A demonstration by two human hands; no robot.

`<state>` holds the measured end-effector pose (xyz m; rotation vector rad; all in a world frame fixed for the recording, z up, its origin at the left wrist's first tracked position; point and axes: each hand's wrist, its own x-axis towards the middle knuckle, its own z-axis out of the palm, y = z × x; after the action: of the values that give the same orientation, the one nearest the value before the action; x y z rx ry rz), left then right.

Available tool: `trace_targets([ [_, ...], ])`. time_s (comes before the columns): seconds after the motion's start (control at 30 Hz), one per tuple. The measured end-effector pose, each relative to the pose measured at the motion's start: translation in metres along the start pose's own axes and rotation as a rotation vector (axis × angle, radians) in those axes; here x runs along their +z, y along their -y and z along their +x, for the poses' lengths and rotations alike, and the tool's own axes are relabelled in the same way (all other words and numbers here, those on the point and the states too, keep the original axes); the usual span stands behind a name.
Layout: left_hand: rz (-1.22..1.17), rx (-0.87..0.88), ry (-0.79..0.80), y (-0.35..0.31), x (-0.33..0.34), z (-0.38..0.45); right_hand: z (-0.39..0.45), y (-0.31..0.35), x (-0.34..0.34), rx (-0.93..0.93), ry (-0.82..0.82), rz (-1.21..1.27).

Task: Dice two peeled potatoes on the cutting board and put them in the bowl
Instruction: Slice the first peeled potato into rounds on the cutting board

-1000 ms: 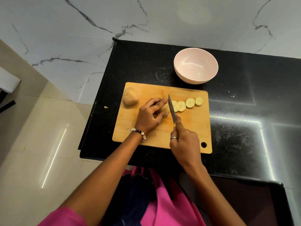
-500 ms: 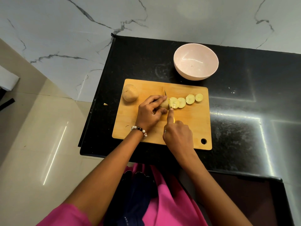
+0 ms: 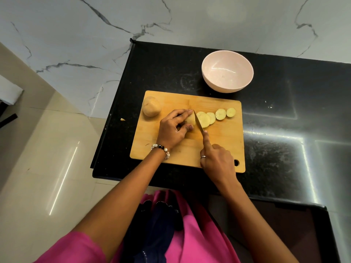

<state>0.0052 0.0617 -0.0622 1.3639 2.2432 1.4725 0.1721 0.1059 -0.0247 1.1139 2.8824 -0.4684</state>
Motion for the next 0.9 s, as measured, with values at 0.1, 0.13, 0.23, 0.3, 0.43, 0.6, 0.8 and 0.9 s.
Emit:
trace_targets([
  [0.1,0.000,0.000,-0.005,-0.001,0.000,-0.001,0.001,-0.006,-0.001,-0.012,-0.037,0.028],
  [0.13,0.000,0.001,-0.005,-0.001,0.000,-0.001,0.001,-0.007,-0.001,-0.019,-0.068,0.036],
  [0.23,0.000,-0.003,-0.008,0.000,0.001,-0.001,-0.001,-0.002,-0.005,-0.031,-0.171,0.114],
  [0.3,-0.006,-0.007,-0.012,0.001,0.002,-0.001,-0.005,0.005,-0.013,-0.037,-0.168,0.156],
  [0.43,-0.014,-0.024,-0.009,0.002,0.002,-0.001,-0.012,0.017,-0.020,-0.052,-0.139,0.158],
  [0.6,-0.018,-0.029,-0.013,0.002,0.002,0.000,-0.010,0.023,-0.017,-0.015,-0.111,0.116],
  [0.8,-0.021,-0.023,-0.021,0.002,0.001,0.000,-0.010,0.027,-0.017,0.022,-0.126,0.140],
  [0.9,-0.021,-0.022,-0.019,0.002,0.001,0.001,-0.008,0.025,-0.018,0.014,-0.121,0.131],
])
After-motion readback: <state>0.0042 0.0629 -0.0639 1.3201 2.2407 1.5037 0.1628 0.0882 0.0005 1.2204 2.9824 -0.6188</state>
